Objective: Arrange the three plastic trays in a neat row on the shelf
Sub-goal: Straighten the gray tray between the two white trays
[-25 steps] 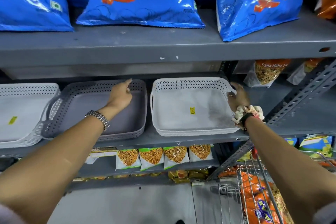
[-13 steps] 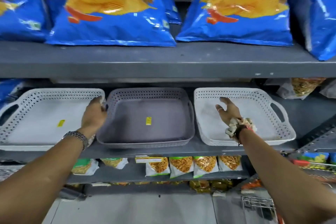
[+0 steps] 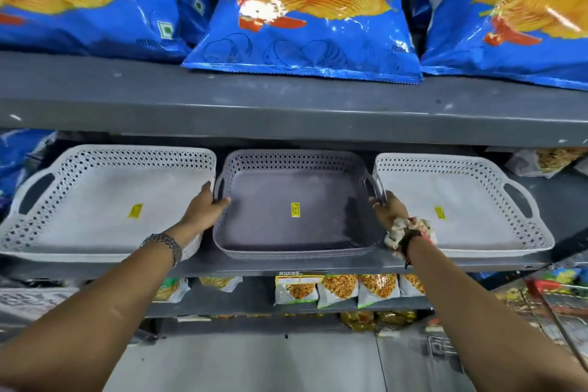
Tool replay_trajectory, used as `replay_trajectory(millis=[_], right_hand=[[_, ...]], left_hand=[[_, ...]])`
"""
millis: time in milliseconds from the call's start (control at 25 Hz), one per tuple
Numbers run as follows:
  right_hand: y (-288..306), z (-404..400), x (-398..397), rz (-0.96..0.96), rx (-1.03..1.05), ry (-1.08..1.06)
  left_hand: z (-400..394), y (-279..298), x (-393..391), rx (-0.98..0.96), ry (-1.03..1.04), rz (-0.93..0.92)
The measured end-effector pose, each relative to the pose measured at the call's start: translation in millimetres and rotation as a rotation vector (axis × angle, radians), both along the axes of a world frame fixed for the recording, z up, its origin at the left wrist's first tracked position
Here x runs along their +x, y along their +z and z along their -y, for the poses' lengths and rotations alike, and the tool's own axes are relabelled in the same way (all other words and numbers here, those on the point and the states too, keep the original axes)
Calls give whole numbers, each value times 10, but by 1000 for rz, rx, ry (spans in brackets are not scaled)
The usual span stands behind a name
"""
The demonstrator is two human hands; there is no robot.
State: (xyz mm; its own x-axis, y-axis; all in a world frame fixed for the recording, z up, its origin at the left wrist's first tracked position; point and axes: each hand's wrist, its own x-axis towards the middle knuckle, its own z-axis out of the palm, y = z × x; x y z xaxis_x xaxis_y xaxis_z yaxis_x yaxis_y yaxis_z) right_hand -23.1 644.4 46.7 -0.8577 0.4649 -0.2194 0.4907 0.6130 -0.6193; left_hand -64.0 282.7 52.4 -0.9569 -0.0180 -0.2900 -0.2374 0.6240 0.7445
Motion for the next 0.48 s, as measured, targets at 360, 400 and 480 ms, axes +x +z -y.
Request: replay_trajectory(millis=[360,400,480], right_hand=[[4,27,6,-33,65,36],[6,24,16,-37,54,34],[3,20,27,-20,45,20]], left_hand=[[-102,-101,18,-55,-1,-115],[-99,-102,37,-48,14,-143],[-96,-112,83,-44,23,-195]])
